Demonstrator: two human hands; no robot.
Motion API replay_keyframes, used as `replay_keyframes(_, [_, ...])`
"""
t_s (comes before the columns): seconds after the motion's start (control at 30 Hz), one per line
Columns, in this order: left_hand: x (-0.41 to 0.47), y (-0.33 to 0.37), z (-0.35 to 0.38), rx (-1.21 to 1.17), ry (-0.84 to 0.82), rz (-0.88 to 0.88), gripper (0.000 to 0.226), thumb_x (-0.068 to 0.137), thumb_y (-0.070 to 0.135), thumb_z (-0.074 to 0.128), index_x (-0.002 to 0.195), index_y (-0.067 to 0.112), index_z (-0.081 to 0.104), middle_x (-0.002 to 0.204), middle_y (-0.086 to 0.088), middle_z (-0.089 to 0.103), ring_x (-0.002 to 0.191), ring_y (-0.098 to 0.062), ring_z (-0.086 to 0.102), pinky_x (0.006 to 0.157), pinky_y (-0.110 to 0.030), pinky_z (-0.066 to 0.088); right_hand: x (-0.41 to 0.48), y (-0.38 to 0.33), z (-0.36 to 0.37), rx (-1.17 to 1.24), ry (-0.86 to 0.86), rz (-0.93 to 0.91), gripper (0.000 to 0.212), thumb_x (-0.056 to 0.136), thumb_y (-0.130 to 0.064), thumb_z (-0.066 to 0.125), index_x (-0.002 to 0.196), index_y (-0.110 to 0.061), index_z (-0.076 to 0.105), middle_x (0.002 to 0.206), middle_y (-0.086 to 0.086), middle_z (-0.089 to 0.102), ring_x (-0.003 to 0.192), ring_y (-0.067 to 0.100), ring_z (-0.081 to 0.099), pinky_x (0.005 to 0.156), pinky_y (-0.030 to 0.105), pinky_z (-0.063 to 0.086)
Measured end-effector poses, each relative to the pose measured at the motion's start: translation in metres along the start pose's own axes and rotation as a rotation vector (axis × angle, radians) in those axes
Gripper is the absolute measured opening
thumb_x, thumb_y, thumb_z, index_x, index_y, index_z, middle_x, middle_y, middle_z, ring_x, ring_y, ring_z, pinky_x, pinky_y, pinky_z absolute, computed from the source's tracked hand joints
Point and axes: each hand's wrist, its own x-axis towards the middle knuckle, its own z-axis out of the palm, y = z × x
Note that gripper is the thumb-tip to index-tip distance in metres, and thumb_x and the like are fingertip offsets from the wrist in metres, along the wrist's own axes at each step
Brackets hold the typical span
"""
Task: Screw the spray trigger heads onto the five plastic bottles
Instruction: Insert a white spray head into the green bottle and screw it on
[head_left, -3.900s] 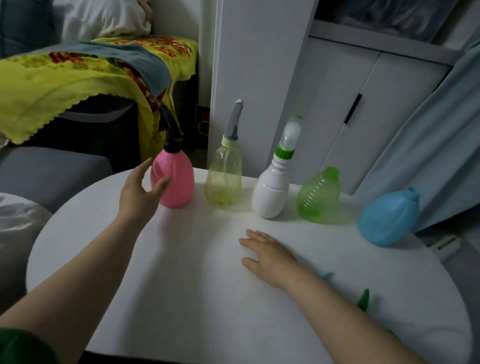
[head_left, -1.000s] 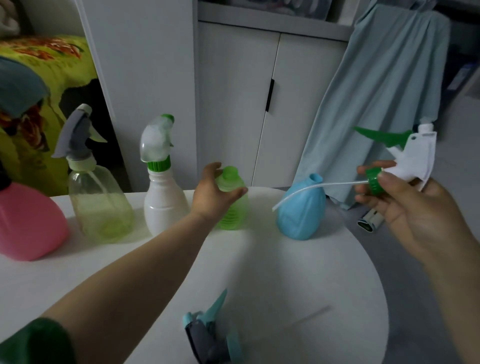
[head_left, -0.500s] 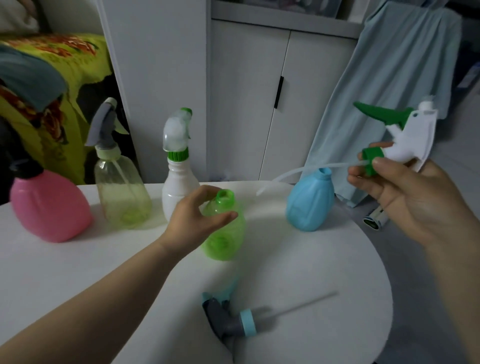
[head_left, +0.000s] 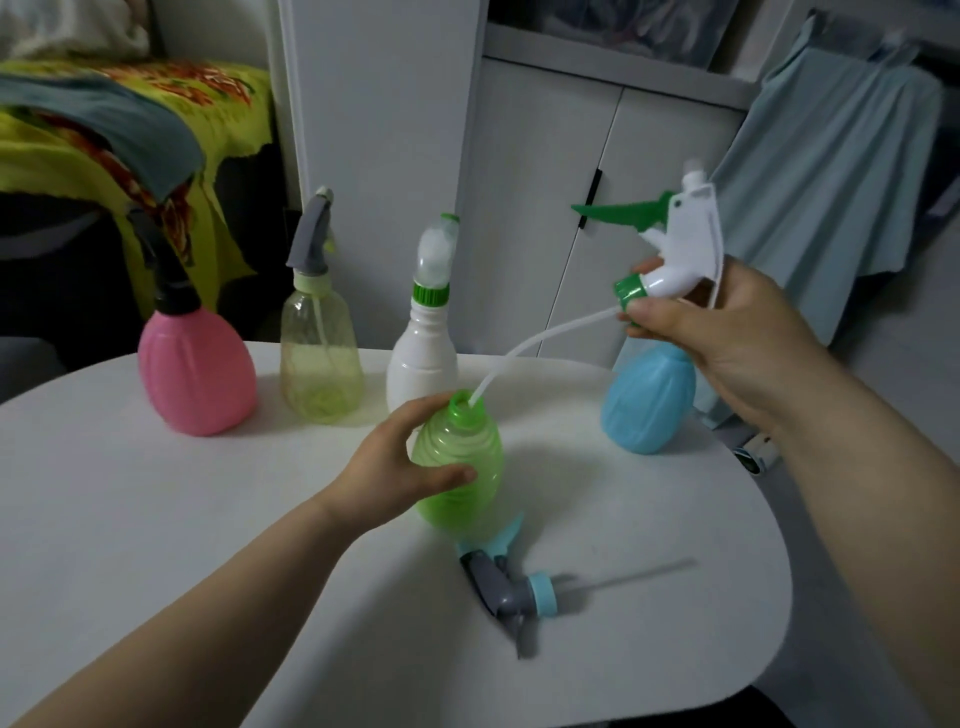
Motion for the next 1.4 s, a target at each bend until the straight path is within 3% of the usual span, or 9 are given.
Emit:
replay_keyframes(0.13, [-0.001,-0.007,0.002,-0.076,0.003,-0.017,0.066,0.061,0.006,0.078,0.115,0.025,0.045,0.111,0.009,0.053,0.109,-0.008,0.048,0.089,-0.010,0.033,0.005,-0.003,0.014,-0.186,-0.070,0.002,0.023,0.071,-0.005,0.068,0.082,-0.023,0.058,0.076,-0.010,0.061,0.065,-0.007,0.058,0.060,0.003,0.045])
replay_keyframes(0.23, [-0.002,-0.011,0.005,-0.134,0.048,-0.014,0.061,0.059,0.003,0.079,0.103,0.028,0.045,0.104,0.015,0.053,0.103,-0.001,0.049,0.082,-0.001,0.035,0.009,0.000,0.029,-0.279,-0.163,0.029,0.025,0.070,-0.006,0.070,0.087,-0.019,0.059,0.076,-0.010,0.059,0.059,-0.014,0.055,0.057,0.000,0.040])
replay_keyframes(0.43, [-0.004,-0.014,0.008,-0.164,0.073,0.003,0.060,0.059,0.006,0.079,0.091,0.042,0.043,0.099,0.022,0.052,0.100,0.000,0.050,0.080,0.002,0.035,0.021,0.021,0.062,-0.500,-0.361,0.151,0.031,0.063,-0.017,0.075,0.089,-0.014,0.059,0.085,0.002,0.062,0.079,0.014,0.056,0.077,0.031,0.045])
replay_keyframes(0.63, [-0.003,-0.017,0.006,-0.186,0.056,-0.009,0.057,0.057,0.015,0.082,0.090,0.042,0.044,0.100,0.023,0.052,0.103,-0.003,0.050,0.079,0.002,0.036,0.027,0.030,0.083,-0.618,-0.523,0.155,0.026,0.067,-0.017,0.072,0.071,-0.028,0.049,0.077,-0.006,0.058,0.074,0.011,0.054,0.067,0.027,0.042])
replay_keyframes(0.77, [-0.003,-0.019,0.006,-0.181,0.057,-0.010,0.058,0.059,0.011,0.080,0.090,0.044,0.043,0.099,0.024,0.051,0.102,-0.005,0.050,0.077,0.000,0.036,0.027,0.028,0.082,-0.664,-0.595,0.162,0.032,0.068,-0.013,0.071,0.067,-0.032,0.045,0.070,-0.016,0.052,0.061,-0.005,0.052,0.053,0.008,0.037])
replay_keyframes(0.9, [-0.003,-0.019,0.005,-0.176,0.056,-0.008,0.057,0.060,0.013,0.080,0.091,0.043,0.042,0.099,0.026,0.050,0.103,-0.006,0.050,0.076,0.000,0.036,0.028,0.026,0.086,-0.774,-0.609,0.091,0.036,0.068,-0.012,0.071,0.063,-0.033,0.041,0.066,-0.017,0.048,0.057,-0.004,0.048,0.045,0.004,0.034])
replay_keyframes(1.07, [-0.004,-0.020,0.005,-0.177,0.057,-0.012,0.058,0.060,0.013,0.080,0.092,0.043,0.043,0.099,0.024,0.052,0.104,-0.007,0.050,0.076,0.005,0.033,0.027,0.022,0.093,-0.929,-0.567,0.074,0.034,0.064,-0.023,0.073,0.059,-0.025,0.039,0.060,-0.007,0.047,0.055,0.008,0.044,0.048,0.025,0.033])
replay_keyframes(1.27, [-0.004,-0.021,0.006,-0.173,0.057,-0.009,0.056,0.060,0.013,0.080,0.089,0.044,0.043,0.098,0.023,0.052,0.104,-0.007,0.050,0.076,0.004,0.035,0.022,0.029,0.097,-1.053,-0.443,0.071,0.036,0.063,-0.049,0.066,0.060,-0.022,0.042,0.060,-0.005,0.048,0.057,0.011,0.047,0.048,0.028,0.031])
replay_keyframes(1.4, [-0.003,-0.020,0.005,-0.171,0.053,-0.005,0.056,0.059,0.013,0.079,0.091,0.042,0.042,0.097,0.023,0.052,0.104,-0.007,0.050,0.075,0.005,0.034,0.022,0.027,0.088,-0.851,-0.579,0.168,0.034,0.064,-0.042,0.070,0.080,-0.029,0.042,0.079,-0.010,0.051,0.073,0.011,0.052,0.060,0.026,0.041])
